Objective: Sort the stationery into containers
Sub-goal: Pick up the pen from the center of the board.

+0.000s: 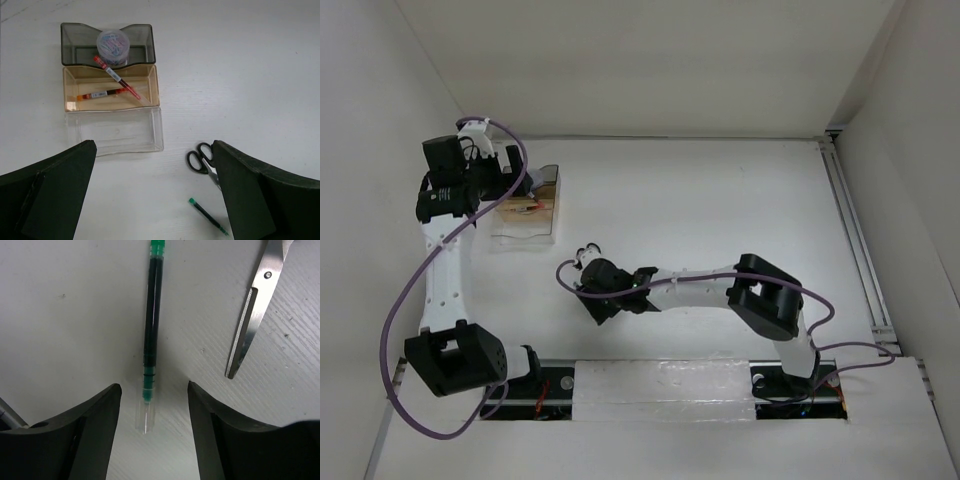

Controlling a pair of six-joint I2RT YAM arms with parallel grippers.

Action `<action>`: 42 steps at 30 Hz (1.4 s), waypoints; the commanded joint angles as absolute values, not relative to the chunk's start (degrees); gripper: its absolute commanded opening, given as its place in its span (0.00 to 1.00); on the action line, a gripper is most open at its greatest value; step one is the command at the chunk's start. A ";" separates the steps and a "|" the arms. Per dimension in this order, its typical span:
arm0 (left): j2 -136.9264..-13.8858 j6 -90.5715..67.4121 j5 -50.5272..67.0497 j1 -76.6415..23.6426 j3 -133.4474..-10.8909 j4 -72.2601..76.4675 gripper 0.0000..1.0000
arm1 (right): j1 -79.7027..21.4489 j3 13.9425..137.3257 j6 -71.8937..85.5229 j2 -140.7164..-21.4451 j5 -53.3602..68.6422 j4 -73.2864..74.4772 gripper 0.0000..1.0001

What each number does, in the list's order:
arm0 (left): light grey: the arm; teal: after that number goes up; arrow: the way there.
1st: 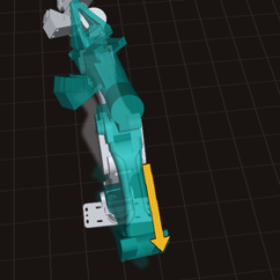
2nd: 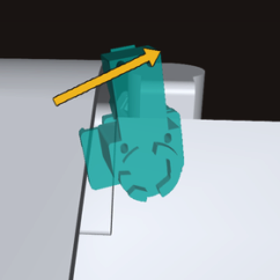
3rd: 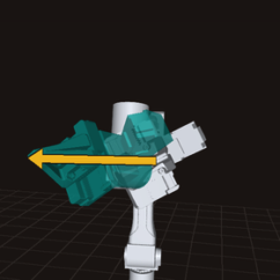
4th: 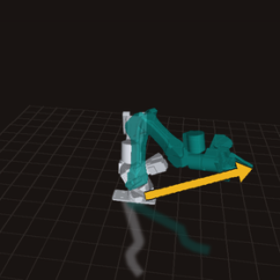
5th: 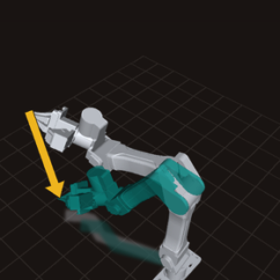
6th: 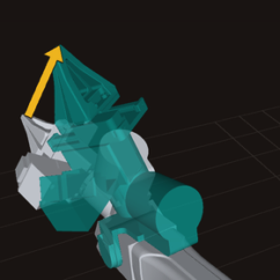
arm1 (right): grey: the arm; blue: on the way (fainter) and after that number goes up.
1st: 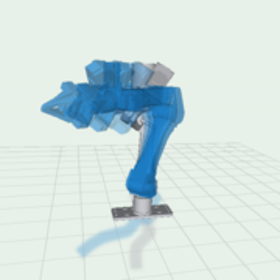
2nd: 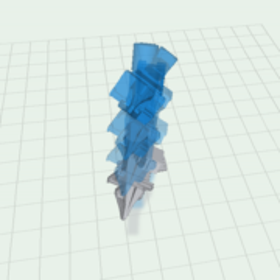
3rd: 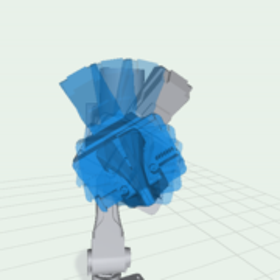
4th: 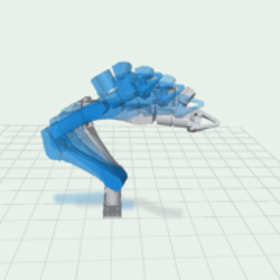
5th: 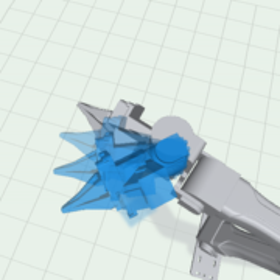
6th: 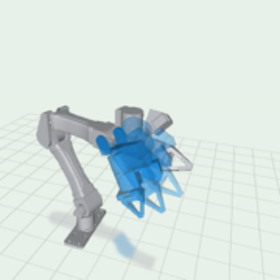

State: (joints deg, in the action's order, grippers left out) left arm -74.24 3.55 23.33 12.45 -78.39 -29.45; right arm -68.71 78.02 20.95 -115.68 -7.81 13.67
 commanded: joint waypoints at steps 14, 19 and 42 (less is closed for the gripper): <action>-72.24 7.46 29.78 12.48 -74.45 -30.94 1.00 | -71.46 84.38 23.72 -122.71 -15.47 21.19 0.00; -74.26 10.71 40.91 10.02 -72.69 -33.13 1.00 | -71.46 79.81 25.66 -114.98 -15.64 15.14 0.00; -86.65 21.97 62.75 10.02 -74.71 -45.62 1.00 | -66.62 82.88 33.93 -105.03 -22.24 -8.60 0.00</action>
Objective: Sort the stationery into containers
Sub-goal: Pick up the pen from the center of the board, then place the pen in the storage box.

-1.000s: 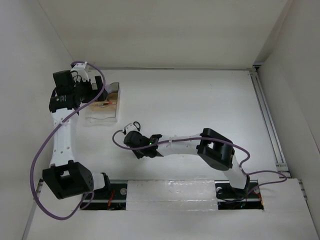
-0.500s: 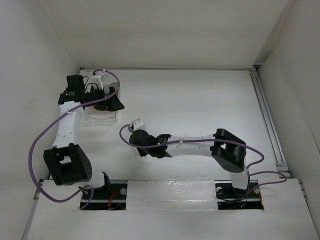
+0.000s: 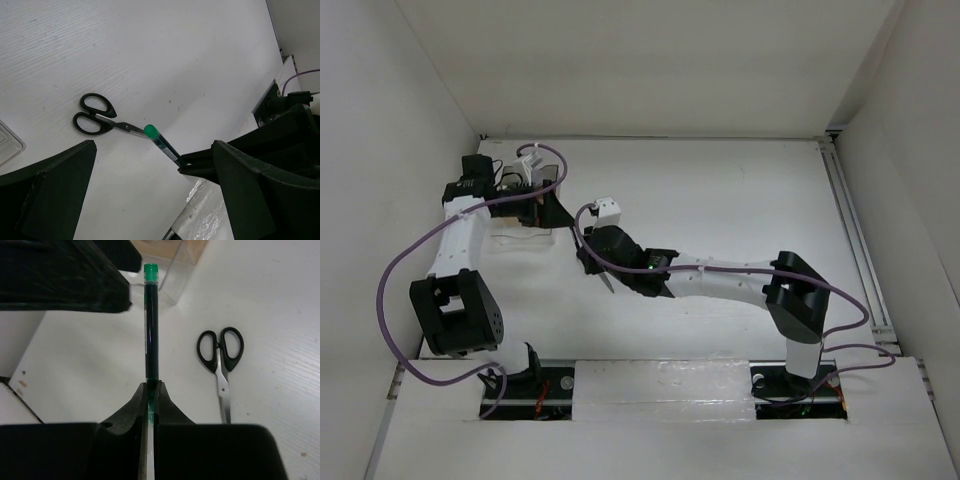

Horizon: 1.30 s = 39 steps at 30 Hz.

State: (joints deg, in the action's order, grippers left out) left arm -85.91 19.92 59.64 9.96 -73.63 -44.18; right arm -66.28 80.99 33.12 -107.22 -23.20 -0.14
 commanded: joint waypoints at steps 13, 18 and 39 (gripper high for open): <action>-85.61 22.15 63.37 10.02 -74.18 -45.00 0.76 | -66.62 81.04 35.68 -106.08 -20.48 -19.42 0.00; -84.55 20.92 62.67 10.02 -74.18 -43.95 0.29 | -66.62 81.56 35.68 -106.61 -19.95 -19.42 0.00; -83.83 -4.38 35.51 10.63 -74.62 -10.49 0.00 | -66.62 67.25 35.07 -98.00 -19.60 -17.75 0.99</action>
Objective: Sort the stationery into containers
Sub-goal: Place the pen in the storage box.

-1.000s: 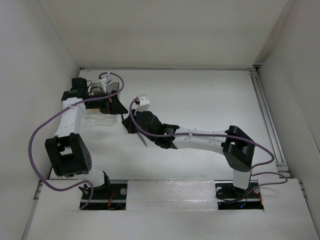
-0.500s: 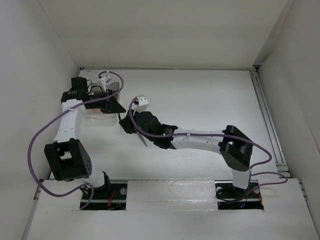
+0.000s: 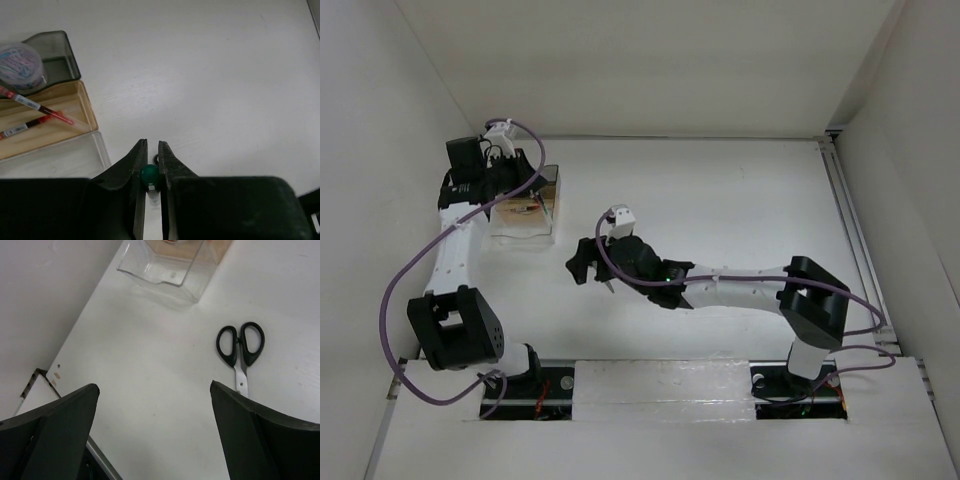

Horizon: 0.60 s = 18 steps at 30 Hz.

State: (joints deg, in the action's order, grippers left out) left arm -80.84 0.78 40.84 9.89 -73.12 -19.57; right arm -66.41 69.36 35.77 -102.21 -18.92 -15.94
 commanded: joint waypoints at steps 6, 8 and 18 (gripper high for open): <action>-90.17 -9.84 31.73 12.13 -77.16 -2.30 0.00 | -66.62 59.78 33.84 -92.56 -19.07 -17.23 0.99; -92.28 -11.24 29.45 12.13 -77.17 1.04 0.00 | -66.62 58.28 33.22 -91.24 -19.07 -16.62 0.99; -101.51 -13.27 22.16 12.13 -83.84 5.98 0.00 | -66.62 51.69 33.75 -87.01 -17.05 -15.56 0.99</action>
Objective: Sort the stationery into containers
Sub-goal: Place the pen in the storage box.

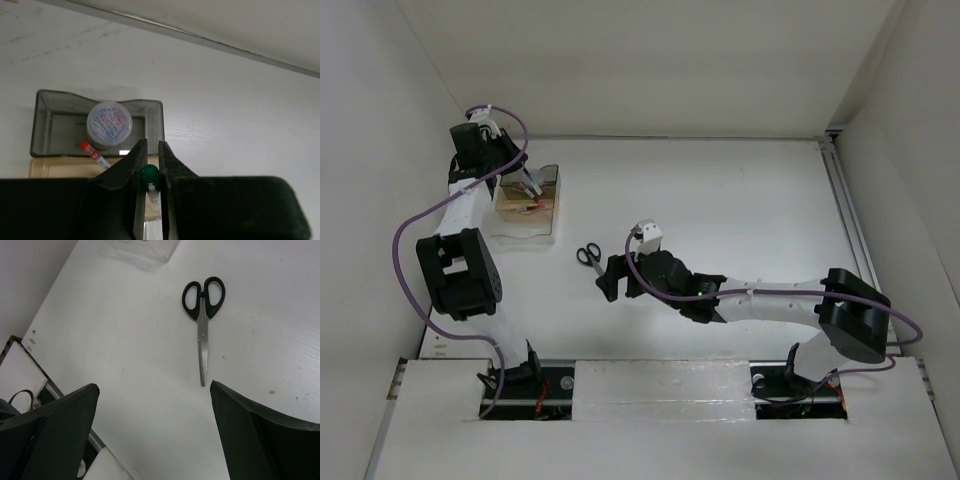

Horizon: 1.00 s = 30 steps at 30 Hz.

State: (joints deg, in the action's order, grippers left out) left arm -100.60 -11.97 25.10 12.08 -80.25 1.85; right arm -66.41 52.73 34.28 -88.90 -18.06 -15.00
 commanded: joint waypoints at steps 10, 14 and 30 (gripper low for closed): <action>-105.73 -13.80 15.74 12.13 -85.34 11.33 0.00 | -66.62 48.08 32.61 -85.87 -17.05 -14.94 0.99; -107.75 -14.33 15.03 12.13 -85.87 12.66 0.00 | -66.62 48.08 32.08 -87.01 -15.91 -14.94 0.99; -108.37 -13.71 15.21 12.13 -83.50 14.50 0.00 | -66.62 50.19 29.71 -89.65 -12.57 -14.94 0.99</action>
State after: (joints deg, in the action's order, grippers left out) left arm -110.85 -13.85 14.83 12.08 -84.01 11.53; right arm -66.41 47.97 30.63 -89.30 -13.85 -13.47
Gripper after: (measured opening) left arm 0.072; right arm 0.991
